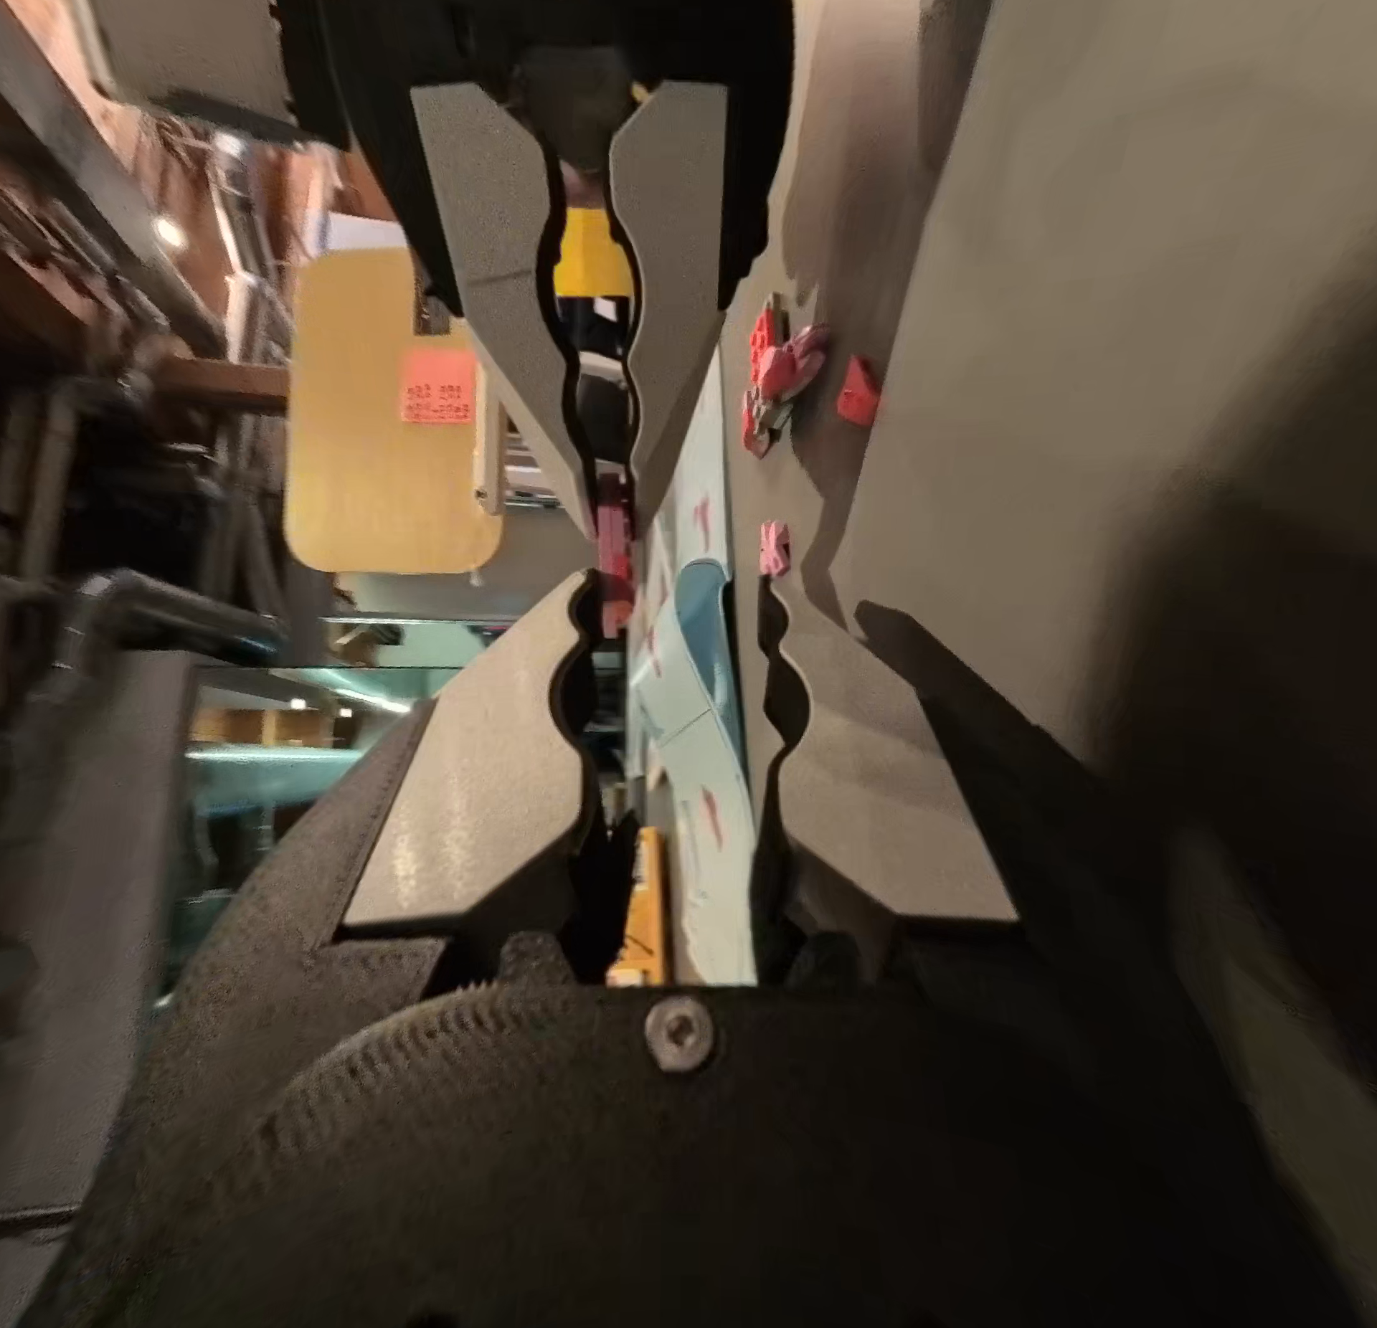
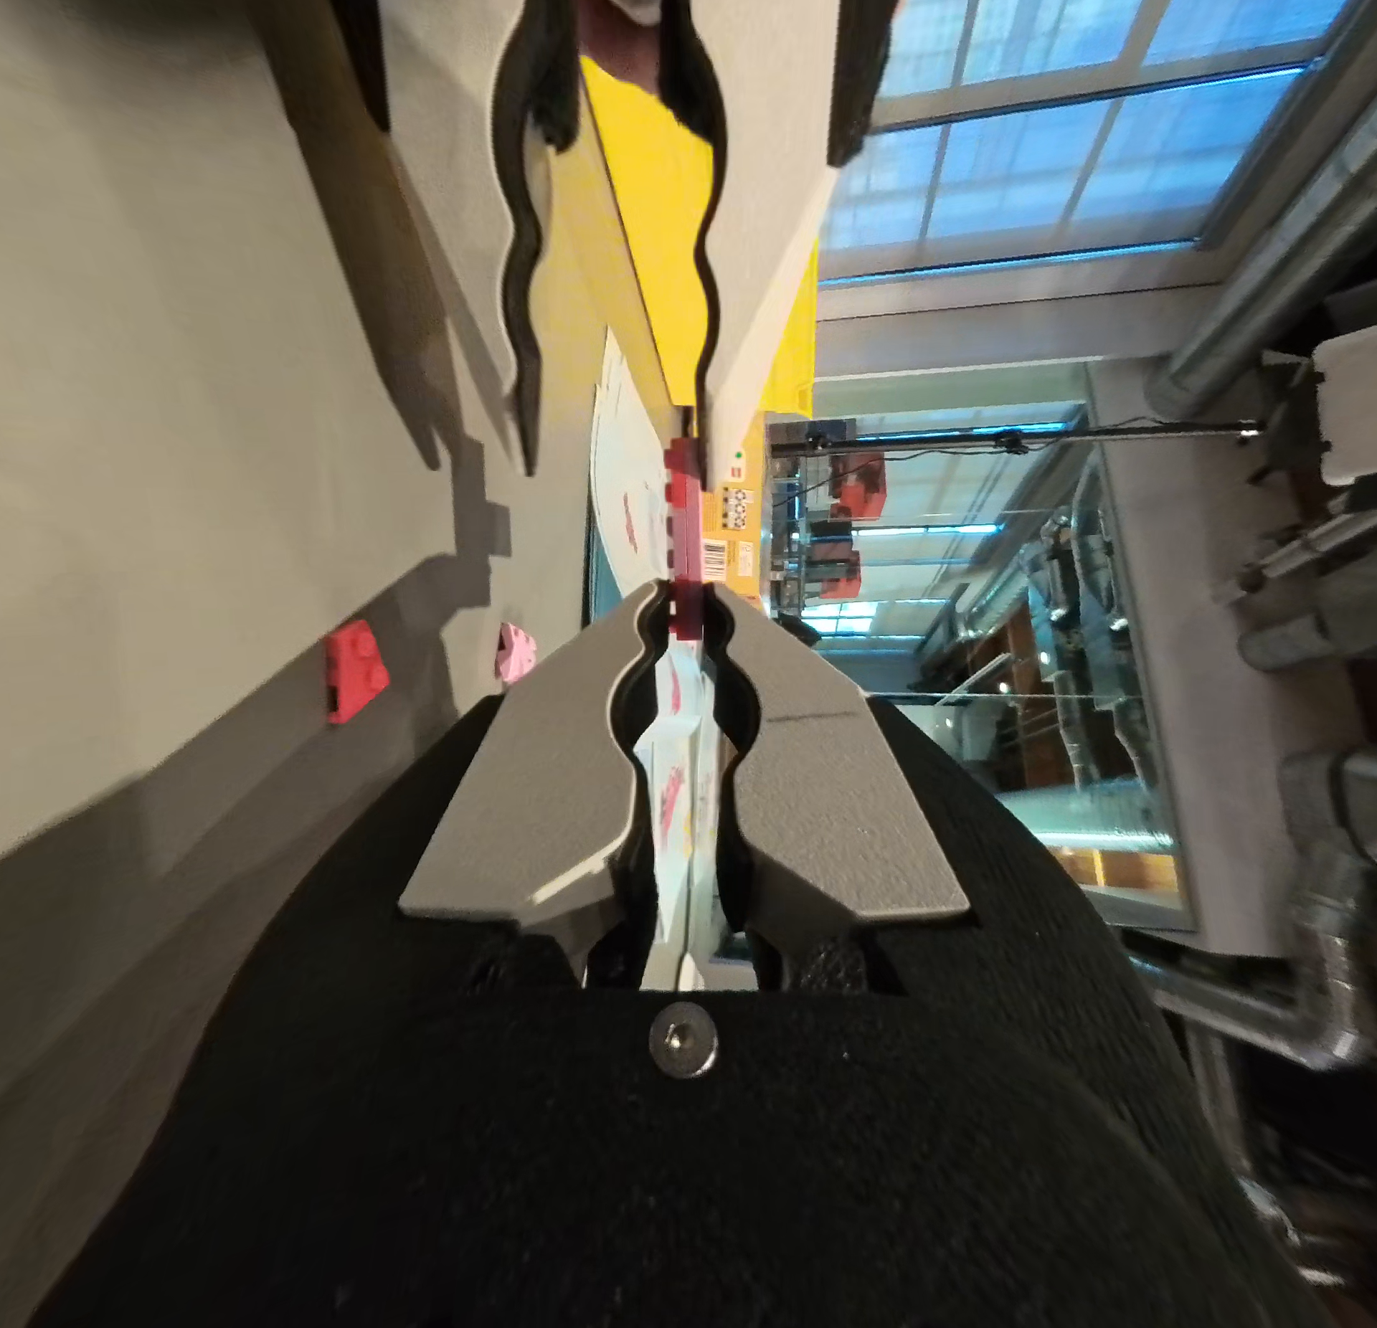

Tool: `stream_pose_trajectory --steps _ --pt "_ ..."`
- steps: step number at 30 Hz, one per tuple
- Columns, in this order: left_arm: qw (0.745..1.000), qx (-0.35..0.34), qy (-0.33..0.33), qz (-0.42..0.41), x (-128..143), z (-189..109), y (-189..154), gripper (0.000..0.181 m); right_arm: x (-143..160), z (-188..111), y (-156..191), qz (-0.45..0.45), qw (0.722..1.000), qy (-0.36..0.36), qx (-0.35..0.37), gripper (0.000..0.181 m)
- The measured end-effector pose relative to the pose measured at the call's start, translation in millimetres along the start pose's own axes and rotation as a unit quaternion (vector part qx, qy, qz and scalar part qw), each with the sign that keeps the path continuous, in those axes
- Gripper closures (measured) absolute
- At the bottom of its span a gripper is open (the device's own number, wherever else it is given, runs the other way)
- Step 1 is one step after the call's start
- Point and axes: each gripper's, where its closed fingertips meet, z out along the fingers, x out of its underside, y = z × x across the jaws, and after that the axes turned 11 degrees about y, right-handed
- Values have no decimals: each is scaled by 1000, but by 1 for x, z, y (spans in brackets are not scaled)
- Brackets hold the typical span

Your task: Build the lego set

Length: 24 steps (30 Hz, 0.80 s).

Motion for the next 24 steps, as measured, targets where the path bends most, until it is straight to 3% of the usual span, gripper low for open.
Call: stream_pose_trajectory --steps 3,10,12,14,18,22,24 --pt "1000 -30 -2 -2 1 -1 7 158 -2 0 3 -1 1000 -8 -4 175" --pt "999 -35 11 0 5 3 6 173 -3 1 12 -1 1000 -13 -28 175" --pt "1000 -25 9 -17 7 3 6 174 -4 -2 10 37 998 -32 -37 173" --pt "999 -21 22 -8 16 5 4 174 10 -4 5 117 989 -26 -81 157" --pt "1000 -4 12 21 21 6 -5 174 42 -7 14 255 943 -10 -213 158" --pt "999 14 1 34 24 8 -14 174 33 0 33 361 862 -9 -356 155" --pt "999 19 0 40 26 10 -17 174 32 8 44 370 843 18 -391 151"
